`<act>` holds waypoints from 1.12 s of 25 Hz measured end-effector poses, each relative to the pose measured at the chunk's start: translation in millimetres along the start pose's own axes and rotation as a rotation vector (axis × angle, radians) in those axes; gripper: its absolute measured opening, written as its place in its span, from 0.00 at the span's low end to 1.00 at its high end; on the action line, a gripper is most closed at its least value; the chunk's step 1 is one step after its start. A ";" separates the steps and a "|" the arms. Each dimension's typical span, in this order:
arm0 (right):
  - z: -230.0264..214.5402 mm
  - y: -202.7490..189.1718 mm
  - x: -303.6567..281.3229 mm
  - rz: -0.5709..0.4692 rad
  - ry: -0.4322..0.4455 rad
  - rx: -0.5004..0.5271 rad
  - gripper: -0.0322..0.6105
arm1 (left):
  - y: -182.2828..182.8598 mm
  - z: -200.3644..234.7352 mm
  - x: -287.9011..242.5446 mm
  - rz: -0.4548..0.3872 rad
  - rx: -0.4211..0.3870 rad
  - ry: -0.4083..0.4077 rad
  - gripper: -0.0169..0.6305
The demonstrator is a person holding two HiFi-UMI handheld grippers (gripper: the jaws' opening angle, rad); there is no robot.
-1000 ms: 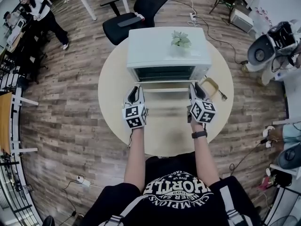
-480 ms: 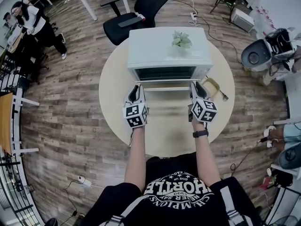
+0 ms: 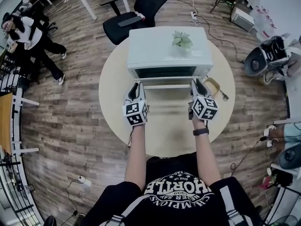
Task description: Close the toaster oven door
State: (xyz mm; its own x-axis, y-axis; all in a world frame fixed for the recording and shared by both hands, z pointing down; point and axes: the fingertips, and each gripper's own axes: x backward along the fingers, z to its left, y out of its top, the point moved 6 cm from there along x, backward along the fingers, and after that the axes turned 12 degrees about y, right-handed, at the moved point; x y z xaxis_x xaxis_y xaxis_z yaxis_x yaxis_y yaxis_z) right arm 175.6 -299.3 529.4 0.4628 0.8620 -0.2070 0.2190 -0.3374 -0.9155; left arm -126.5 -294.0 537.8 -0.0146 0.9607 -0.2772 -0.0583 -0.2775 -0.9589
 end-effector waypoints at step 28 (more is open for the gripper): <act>-10.4 22.3 -29.1 -0.015 0.008 0.016 0.20 | 19.5 -1.9 -32.1 -0.008 0.006 0.011 0.15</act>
State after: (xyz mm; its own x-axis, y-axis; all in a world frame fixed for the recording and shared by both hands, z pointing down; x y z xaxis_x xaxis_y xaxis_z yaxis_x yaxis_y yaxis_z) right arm 176.0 -335.8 518.6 0.4664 0.8638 -0.1906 0.2121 -0.3184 -0.9239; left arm -125.3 -330.3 527.9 -0.0027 0.9629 -0.2698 -0.0644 -0.2694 -0.9609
